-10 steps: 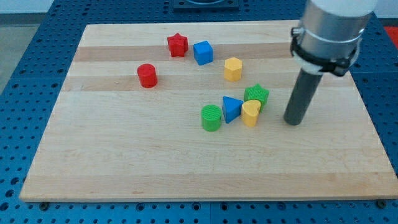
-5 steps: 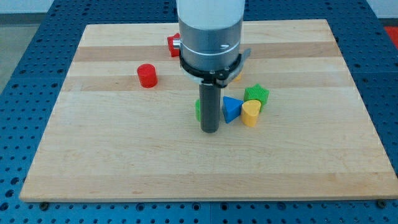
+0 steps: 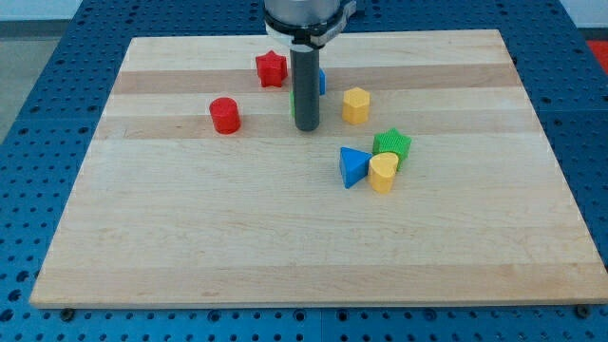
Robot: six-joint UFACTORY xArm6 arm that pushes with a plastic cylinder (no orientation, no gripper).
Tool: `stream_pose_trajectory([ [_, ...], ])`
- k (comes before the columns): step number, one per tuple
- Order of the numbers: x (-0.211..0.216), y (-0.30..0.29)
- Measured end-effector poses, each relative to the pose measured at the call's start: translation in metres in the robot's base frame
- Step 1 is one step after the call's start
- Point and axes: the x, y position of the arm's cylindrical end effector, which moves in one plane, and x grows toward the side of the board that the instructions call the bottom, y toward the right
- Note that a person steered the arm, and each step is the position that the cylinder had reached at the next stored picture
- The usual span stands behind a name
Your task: Move the green circle diagonally to the top left of the red circle
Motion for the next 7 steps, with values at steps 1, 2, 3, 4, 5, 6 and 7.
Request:
stream_pose_trajectory([
  [1,0.0,0.004],
  [2,-0.003,0.015],
  [3,-0.02,0.026],
  [4,-0.027,0.024],
  [5,-0.027,0.005],
  [6,-0.027,-0.013],
  [7,-0.031,-0.024],
])
